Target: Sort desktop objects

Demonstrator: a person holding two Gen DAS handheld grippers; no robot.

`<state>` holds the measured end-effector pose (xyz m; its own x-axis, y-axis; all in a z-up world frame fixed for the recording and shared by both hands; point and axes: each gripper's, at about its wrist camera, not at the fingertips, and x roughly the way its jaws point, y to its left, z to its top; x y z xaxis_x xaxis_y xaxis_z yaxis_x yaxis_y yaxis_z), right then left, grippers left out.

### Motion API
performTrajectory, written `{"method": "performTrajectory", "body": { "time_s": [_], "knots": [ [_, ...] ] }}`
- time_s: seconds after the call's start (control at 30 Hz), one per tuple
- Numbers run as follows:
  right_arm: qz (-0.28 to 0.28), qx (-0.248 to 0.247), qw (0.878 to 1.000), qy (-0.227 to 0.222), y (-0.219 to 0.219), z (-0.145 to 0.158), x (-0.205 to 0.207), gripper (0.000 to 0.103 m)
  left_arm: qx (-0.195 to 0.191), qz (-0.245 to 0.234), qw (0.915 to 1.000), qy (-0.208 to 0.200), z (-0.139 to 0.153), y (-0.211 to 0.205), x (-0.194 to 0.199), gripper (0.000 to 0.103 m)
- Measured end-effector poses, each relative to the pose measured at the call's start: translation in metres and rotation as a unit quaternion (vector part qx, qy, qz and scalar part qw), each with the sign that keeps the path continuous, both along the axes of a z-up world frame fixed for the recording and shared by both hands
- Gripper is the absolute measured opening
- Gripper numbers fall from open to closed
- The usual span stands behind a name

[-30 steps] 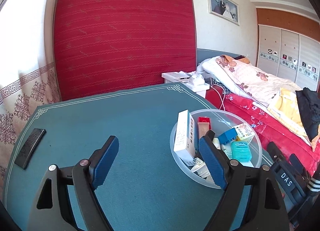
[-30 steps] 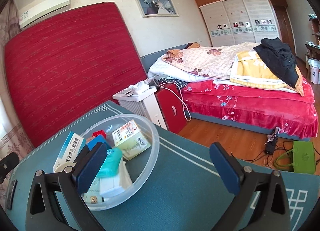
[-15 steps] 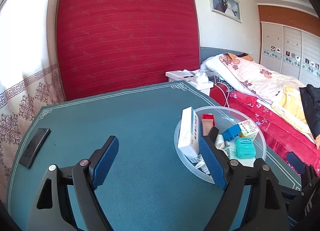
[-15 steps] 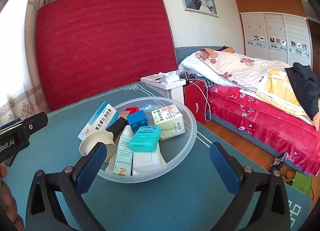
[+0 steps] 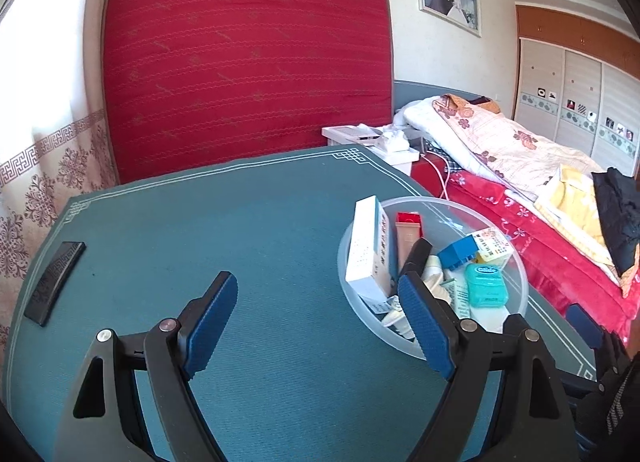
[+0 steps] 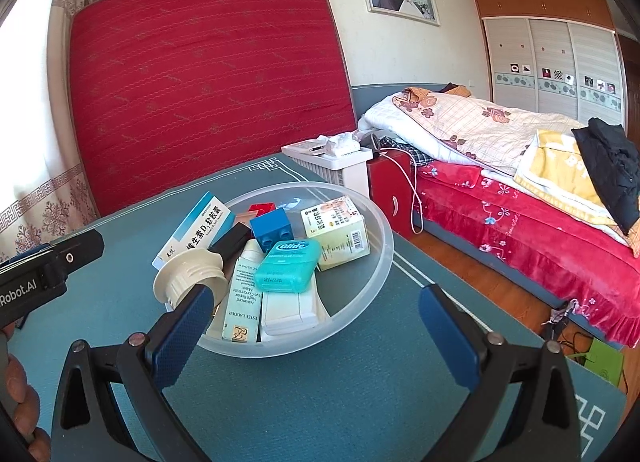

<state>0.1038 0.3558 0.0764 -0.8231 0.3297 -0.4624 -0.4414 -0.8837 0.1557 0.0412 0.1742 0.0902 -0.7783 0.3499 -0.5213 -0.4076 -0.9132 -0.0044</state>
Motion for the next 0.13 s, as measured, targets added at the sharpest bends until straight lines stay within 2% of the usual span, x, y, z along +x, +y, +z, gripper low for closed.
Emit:
{"method": "performTrajectory", "body": {
  "time_s": [0.13],
  "knots": [
    [0.000,0.000,1.000,0.001,0.0007,0.0005,0.0022,0.103,-0.009,0.013,0.9998,0.011,0.0004,-0.0007,0.0009,0.086]
  ]
}}
